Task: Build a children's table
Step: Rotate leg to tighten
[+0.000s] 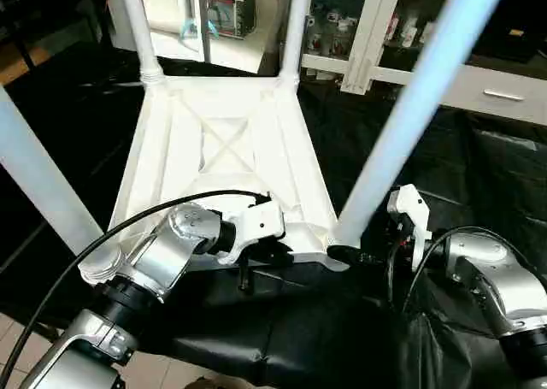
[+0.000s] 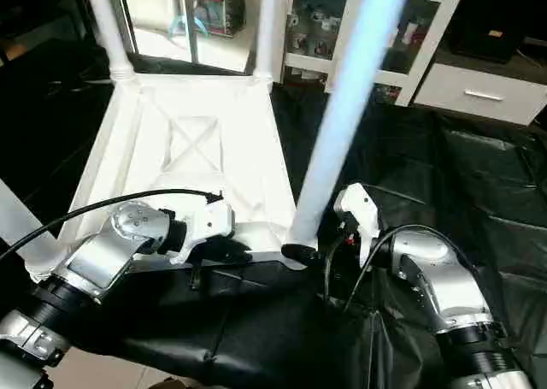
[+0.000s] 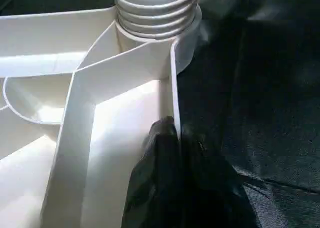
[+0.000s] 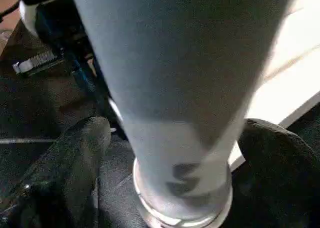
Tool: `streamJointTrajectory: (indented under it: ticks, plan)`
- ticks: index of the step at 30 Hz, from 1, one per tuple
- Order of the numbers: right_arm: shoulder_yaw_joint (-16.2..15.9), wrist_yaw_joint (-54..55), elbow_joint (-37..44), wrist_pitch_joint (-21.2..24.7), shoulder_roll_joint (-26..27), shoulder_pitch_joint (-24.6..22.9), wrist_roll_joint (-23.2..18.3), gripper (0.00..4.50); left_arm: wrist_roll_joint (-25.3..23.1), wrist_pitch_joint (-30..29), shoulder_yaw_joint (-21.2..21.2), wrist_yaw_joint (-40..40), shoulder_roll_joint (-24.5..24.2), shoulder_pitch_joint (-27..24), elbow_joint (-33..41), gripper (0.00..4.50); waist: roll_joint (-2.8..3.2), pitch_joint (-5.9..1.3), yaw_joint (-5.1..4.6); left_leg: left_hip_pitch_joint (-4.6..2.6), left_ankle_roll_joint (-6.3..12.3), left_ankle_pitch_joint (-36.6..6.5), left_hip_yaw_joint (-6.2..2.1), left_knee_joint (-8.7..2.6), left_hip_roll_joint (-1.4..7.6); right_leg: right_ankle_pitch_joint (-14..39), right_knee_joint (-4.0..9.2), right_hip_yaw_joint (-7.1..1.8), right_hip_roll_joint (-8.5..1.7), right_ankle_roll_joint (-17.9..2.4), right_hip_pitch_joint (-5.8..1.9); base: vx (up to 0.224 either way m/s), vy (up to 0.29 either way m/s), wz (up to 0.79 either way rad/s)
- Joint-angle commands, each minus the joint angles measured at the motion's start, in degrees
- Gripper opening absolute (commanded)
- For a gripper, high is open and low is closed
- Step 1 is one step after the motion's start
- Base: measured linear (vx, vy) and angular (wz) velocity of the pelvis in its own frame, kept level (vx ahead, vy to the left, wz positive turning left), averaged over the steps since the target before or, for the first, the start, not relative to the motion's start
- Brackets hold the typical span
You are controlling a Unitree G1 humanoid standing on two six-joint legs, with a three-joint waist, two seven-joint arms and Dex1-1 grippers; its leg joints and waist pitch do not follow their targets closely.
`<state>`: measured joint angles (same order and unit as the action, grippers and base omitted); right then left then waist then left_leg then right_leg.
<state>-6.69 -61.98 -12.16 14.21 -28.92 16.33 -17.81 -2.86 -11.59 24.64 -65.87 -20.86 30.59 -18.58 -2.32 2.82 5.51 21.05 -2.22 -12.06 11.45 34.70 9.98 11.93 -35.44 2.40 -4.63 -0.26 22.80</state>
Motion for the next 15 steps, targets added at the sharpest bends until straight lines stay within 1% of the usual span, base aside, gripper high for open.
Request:
streamJointTrajectory:
  ticks: [1, 2, 3, 4, 5, 7, 9, 10, 11, 13, 15]
  plan:
    - [-0.4, -0.88, -0.57, -1.01, -0.57, 0.29, 0.56, 4.09, 0.57, 0.15, 2.07, -1.53, 0.81, -0.75, 0.84, 0.0, -0.55, -3.6, -0.18, -1.06, 5.92, -1.54, -1.29, -3.68, 3.64, -1.98, 2.7, -2.41, -4.14, -16.21, -2.68, 0.0, 0.0, 0.0]
    - [-0.69, -1.13, -0.68, -1.5, -0.74, 0.22, 0.92, 4.09, 0.5, 0.14, 2.1, -1.54, 0.78, -0.73, 0.81, 0.0, -0.6, -3.57, -0.19, -1.05, 5.88, -1.73, -1.28, -3.67, 3.66, -1.82, 2.73, -2.41, -4.16, -16.2, -2.65, 0.0, 0.0, 0.0]
    - [-0.96, -1.34, -0.72, -1.92, -0.93, 0.15, 1.29, 4.0, 0.46, 0.16, 2.1, -1.55, 0.73, -0.7, 0.76, 0.0, -0.64, -3.59, -0.19, -0.99, 5.86, -1.77, -1.29, -3.66, 3.62, -1.76, 2.75, -2.44, -4.19, -16.16, -2.72, 0.0, 0.0, 0.0]
    - [-1.05, -1.4, -0.78, -2.15, -1.0, 0.13, 1.44, 3.85, 0.44, 0.17, 2.1, -1.55, 0.72, -0.69, 0.74, 0.0, -0.54, -3.59, -0.18, -1.01, 5.76, -1.87, -1.29, -3.65, 3.61, -1.7, 2.75, -2.43, -4.13, -16.07, -2.69, 0.0, 0.0, 0.0]
    - [-1.57, -1.81, -1.21, -3.72, -1.41, 0.02, 2.42, 3.76, 0.35, 0.2, 2.09, -1.61, 0.66, -0.66, 0.61, 0.0, -0.52, -3.59, -0.19, -0.99, 5.66, -1.91, -1.32, -3.65, 3.66, -1.68, 2.71, -2.43, -4.17, -16.07, -2.68, 0.0, 0.0, 0.0]
    - [-2.1, -2.18, -1.73, -4.67, -1.93, -0.08, 3.38, 3.65, 0.19, 0.3, 2.05, -1.58, 0.65, -0.58, 0.33, 0.0, -0.5, -3.62, -0.21, -1.0, 5.57, -1.91, -1.31, -3.6, 3.62, -1.95, 2.7, -2.42, -4.16, -16.17, -2.69, 0.0, 0.0, 0.0]
    - [-2.21, -2.19, -2.22, -4.85, -2.06, -0.13, 3.87, 3.41, 0.1, 0.32, 1.97, -1.59, 0.63, -0.5, 0.08, 0.0, -0.63, -3.57, -0.26, -1.0, 5.51, -2.44, -1.27, -3.61, 3.57, -1.32, 2.78, -2.44, -4.11, -16.14, -2.72, 0.0, 0.0, 0.0]
    - [-2.09, -2.15, -2.27, -4.71, -1.86, -0.13, 3.66, 3.41, 0.03, 0.36, 1.94, -1.51, 0.65, -0.42, -0.08, 0.0, -0.62, -3.56, -0.25, -0.93, 5.5, -2.68, -1.33, -3.64, 3.58, -0.89, 2.81, -2.45, -4.13, -16.06, -2.77, 0.0, 0.0, 0.0]
    - [-2.17, -2.16, -2.32, -4.76, -1.8, -0.12, 3.68, 3.31, 0.0, 0.38, 1.93, -1.47, 0.66, -0.37, -0.19, 0.0, -0.67, -3.54, -0.25, -0.99, 5.43, -3.03, -1.34, -3.66, 3.62, -0.42, 2.85, -2.43, -4.1, -15.96, -2.71, 0.0, 0.0, 0.0]
    - [-2.5, -2.24, -2.73, -5.3, -1.68, -0.06, 4.11, 3.18, -0.08, 0.34, 1.91, -1.38, 0.62, -0.33, -0.28, 0.0, -0.58, -3.52, -0.21, -1.02, 5.34, -3.25, -1.36, -3.68, 3.64, -0.09, 2.87, -2.43, -4.1, -15.95, -2.65, 0.0, 0.0, 0.0]
    - [-2.72, -2.2, -3.27, -5.7, -1.43, 0.12, 4.35, 2.99, -0.14, 0.19, 1.91, -1.32, 0.53, -0.38, -0.19, 0.0, -0.62, -3.52, -0.24, -1.02, 5.22, -3.45, -1.34, -3.67, 3.63, 0.06, 2.87, -2.41, -4.08, -15.91, -2.62, 0.0, 0.0, 0.0]
